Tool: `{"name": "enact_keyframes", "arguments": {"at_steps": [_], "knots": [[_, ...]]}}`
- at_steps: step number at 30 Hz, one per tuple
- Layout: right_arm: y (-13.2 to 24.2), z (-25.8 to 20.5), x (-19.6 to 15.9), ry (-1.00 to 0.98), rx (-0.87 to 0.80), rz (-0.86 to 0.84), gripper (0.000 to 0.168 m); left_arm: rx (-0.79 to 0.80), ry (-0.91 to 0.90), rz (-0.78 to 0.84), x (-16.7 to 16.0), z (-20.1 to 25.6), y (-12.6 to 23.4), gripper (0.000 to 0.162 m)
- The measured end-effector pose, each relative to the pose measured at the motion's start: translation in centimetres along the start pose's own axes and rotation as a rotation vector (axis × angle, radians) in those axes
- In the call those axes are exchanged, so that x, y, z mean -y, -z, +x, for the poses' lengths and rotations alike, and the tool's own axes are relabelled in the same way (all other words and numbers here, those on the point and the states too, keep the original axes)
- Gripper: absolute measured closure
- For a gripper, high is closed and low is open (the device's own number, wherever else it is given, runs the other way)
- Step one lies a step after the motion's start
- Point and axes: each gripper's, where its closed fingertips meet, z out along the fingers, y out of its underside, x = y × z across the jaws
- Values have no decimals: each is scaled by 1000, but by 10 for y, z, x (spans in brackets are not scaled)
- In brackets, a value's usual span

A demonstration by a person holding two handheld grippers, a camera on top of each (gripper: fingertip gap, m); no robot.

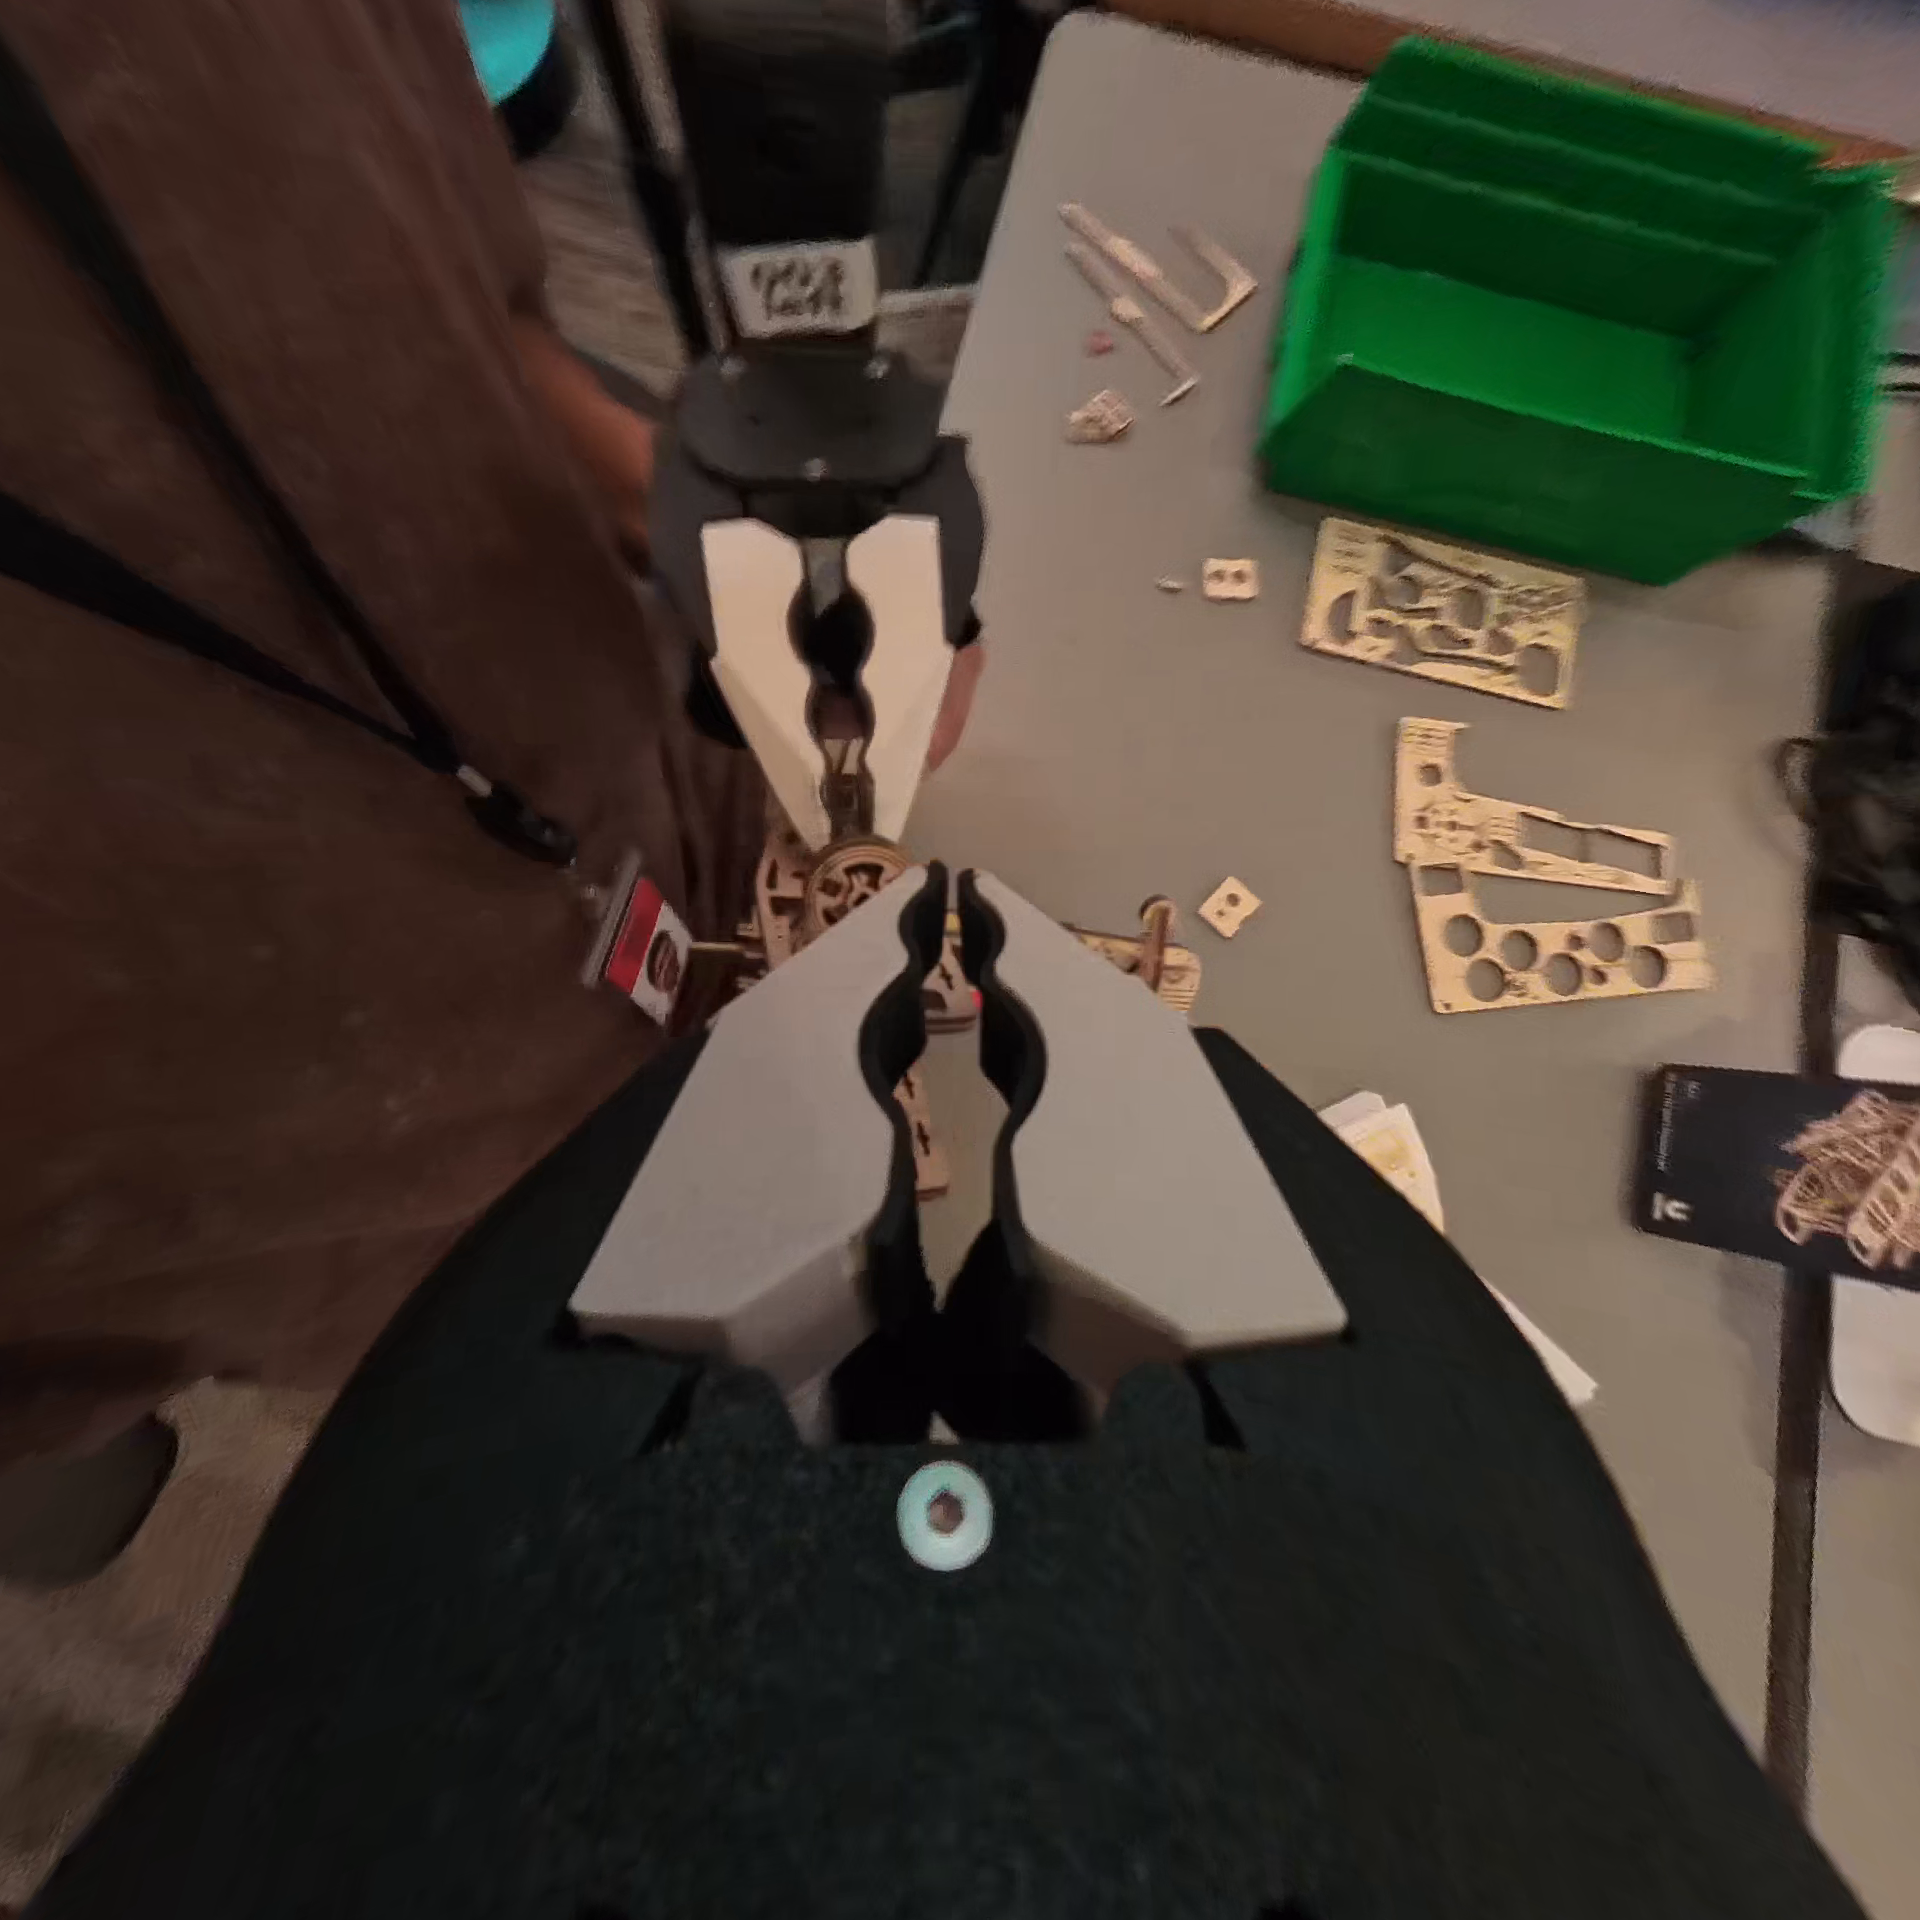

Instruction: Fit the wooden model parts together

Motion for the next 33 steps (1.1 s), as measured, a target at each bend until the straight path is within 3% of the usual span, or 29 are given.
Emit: {"name": "enact_keyframes", "arguments": {"at_steps": [1,3,5,8,12,25,33], "knots": [[9,0,5,-26,-24,50,164,22,-5,0,-1,-2,-1,162],[27,0,21,-95,-105,184,153,44,6,11,0,-5,-1,162],[30,-3,27,-107,-236,266,131,96,3,27,3,-12,-1,162],[13,-2,17,-96,-561,265,127,136,23,46,8,-18,-2,162],[7,-5,11,-2,-938,206,143,131,37,53,10,-15,-5,162],[-4,-22,-1,-104,-919,108,142,114,-6,61,16,9,-6,161],[2,-25,-7,-139,-964,93,152,111,-35,39,14,17,-8,162]]}}
